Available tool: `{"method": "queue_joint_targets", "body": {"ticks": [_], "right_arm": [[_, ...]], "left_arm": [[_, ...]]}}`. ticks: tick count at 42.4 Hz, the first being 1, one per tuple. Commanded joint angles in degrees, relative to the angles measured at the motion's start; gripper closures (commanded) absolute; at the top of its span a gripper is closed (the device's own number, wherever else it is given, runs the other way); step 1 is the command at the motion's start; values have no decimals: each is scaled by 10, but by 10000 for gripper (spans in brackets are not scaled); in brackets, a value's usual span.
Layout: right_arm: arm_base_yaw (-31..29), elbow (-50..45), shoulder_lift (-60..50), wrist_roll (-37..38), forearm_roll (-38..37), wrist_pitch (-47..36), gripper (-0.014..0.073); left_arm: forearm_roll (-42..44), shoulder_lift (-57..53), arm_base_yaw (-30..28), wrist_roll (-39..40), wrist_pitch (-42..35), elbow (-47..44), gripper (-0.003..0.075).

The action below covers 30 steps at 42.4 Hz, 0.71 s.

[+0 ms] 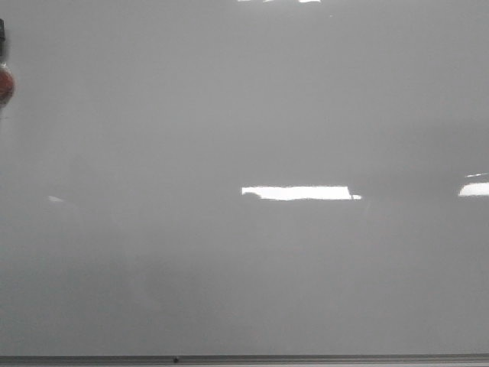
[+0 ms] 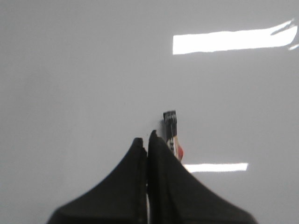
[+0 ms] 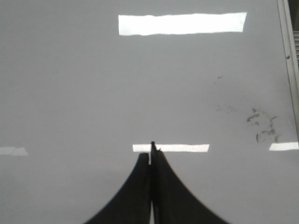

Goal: Write number 9 on whiteboard

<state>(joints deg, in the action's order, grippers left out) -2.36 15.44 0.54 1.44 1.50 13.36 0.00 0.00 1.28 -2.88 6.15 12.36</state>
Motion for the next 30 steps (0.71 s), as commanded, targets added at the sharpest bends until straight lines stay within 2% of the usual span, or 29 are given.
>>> {"method": "queue_joint_targets", "body": {"ticks": [1,10,15,23,30], "right_arm": [[1,76,43,-1,-6,25,662],[1,186,131,-1,11,129,662],[7,223,179,-2,11,168,662],[42,231,242,-2,5,177,662],[44,231,288,-2,3,186,662]], "left_arm": [[-6,31,-1,2,16,81,739],[-6,107,-1,2,142,214,739],[-6,149,-1,2,182,261,739],[-6,206,-1,2,207,286,739],[-6,244,-1,2,248,286,739]]}}
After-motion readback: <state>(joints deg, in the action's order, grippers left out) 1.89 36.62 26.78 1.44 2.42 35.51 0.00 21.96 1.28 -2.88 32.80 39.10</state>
